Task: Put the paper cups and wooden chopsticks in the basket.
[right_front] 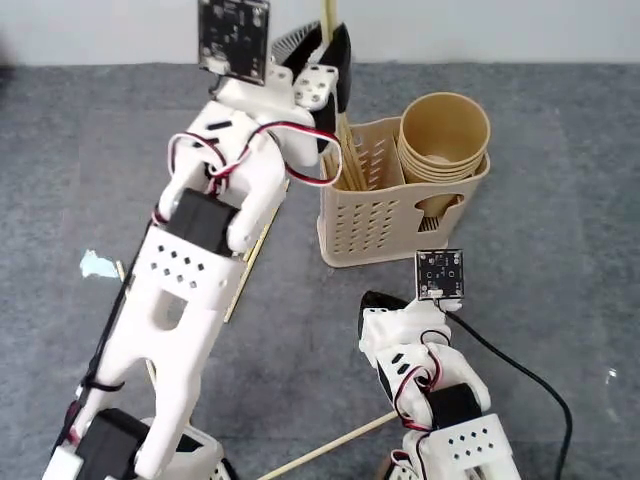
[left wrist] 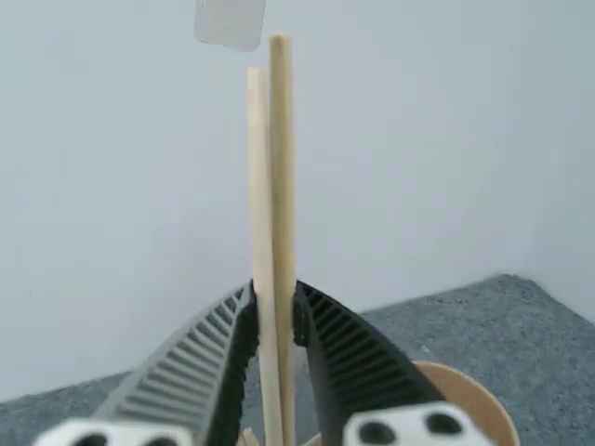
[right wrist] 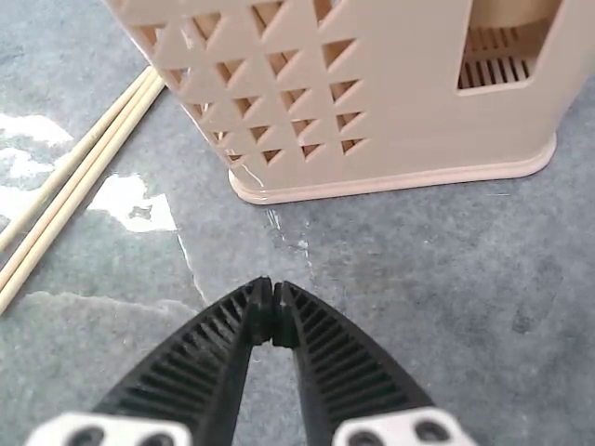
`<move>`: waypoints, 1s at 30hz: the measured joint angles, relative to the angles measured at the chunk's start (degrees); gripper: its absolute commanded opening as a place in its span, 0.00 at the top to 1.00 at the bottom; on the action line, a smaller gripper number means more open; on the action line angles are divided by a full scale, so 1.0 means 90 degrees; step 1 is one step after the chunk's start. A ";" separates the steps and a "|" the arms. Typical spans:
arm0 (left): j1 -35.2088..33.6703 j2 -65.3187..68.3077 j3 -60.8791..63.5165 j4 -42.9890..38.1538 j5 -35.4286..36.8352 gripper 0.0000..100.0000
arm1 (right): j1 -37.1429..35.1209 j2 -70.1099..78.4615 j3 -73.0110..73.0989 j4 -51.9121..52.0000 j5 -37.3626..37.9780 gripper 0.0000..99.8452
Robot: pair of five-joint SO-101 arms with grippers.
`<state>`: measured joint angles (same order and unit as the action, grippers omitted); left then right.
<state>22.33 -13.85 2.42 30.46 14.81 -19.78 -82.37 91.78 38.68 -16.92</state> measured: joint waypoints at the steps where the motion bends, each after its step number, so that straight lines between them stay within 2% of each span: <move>1: 0.0000 0.0000 0.0166 -0.0049 0.0000 0.98 | 0.0000 0.0000 0.0000 0.0000 0.0000 0.99; 3: 0.0000 0.0000 0.0410 -0.0078 0.0000 0.96 | 0.0000 0.0000 0.0000 0.0000 0.0000 0.99; 7: 0.0000 0.0010 0.0625 -0.0029 0.0000 0.86 | 0.0000 0.0000 0.0000 0.0000 0.0000 0.99; 14: -0.0215 -0.0205 0.0303 0.1172 0.0000 0.85 | 0.0000 0.0000 0.0000 0.0000 0.0000 0.99; 22: -0.1621 -0.0635 -0.0059 0.2413 -0.0049 0.85 | 0.0000 0.0000 0.0000 0.0000 0.0000 0.99; 30: -0.3331 -0.0635 -0.0020 0.3780 -0.1319 0.85 | 0.0000 0.0000 0.0000 0.0000 0.0000 0.99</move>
<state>-7.65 -19.56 2.24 64.48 2.95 -19.78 -82.37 91.78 38.68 -16.92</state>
